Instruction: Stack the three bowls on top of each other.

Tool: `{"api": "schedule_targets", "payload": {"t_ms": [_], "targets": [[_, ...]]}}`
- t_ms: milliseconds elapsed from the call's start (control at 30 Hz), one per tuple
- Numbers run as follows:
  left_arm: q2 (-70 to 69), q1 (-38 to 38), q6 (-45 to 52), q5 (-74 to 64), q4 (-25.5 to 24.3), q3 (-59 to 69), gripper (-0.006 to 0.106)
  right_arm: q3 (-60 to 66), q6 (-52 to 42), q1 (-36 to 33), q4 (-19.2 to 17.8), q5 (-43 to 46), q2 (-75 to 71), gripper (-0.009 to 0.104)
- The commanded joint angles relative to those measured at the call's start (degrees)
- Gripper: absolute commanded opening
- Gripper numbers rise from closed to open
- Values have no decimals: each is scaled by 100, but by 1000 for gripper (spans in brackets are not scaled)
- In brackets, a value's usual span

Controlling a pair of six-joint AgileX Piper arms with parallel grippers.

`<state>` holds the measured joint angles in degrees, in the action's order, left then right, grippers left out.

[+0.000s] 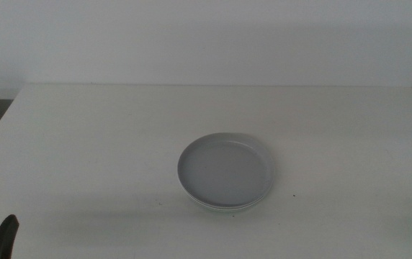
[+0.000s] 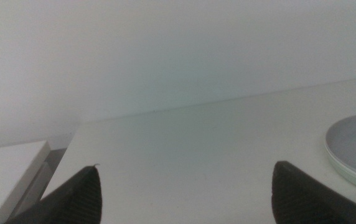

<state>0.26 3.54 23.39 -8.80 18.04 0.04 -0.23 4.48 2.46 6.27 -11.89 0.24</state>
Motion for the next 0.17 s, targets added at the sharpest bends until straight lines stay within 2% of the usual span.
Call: {"api": "schedule_targets", "payload": {"t_ms": [0,133], "targets": [[-26,-8,-26,94,43,-4,94,23,-17,41,-54,35,-24,79],[-26,-8,-26,94,43,-4,94,23,-17,41,-54,35,-24,79]]}}
